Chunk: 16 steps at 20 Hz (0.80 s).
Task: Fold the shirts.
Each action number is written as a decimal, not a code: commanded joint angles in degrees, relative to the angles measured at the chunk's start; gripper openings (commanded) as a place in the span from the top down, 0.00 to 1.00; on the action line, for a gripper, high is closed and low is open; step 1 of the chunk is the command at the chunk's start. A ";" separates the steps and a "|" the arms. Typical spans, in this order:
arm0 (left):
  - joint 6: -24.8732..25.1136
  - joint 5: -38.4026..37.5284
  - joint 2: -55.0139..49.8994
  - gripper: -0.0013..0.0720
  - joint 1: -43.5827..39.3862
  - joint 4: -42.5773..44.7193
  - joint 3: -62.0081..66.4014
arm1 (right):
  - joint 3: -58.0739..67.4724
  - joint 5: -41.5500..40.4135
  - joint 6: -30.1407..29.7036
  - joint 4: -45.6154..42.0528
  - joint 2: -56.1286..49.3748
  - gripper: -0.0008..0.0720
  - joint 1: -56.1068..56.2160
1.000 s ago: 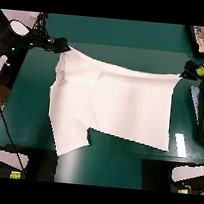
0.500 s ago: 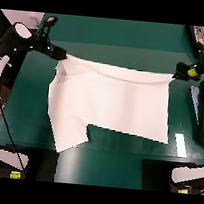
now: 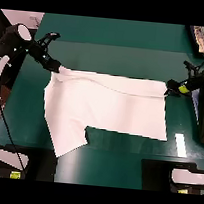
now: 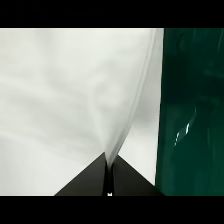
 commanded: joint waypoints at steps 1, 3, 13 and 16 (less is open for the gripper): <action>-0.66 -2.16 0.68 0.95 0.02 1.14 -0.02 | -0.76 1.57 -0.02 0.00 3.48 0.97 -0.79; -0.48 -4.87 0.68 0.95 0.00 1.14 -0.37 | -0.46 3.17 -0.02 0.02 3.74 0.97 -0.68; -8.15 -7.56 1.90 0.30 1.14 5.62 -2.64 | -5.40 6.54 -0.02 0.04 3.37 0.47 -0.66; -9.57 -8.02 9.57 0.30 5.42 2.62 -8.87 | -3.41 10.97 -0.72 0.04 6.91 0.47 -4.52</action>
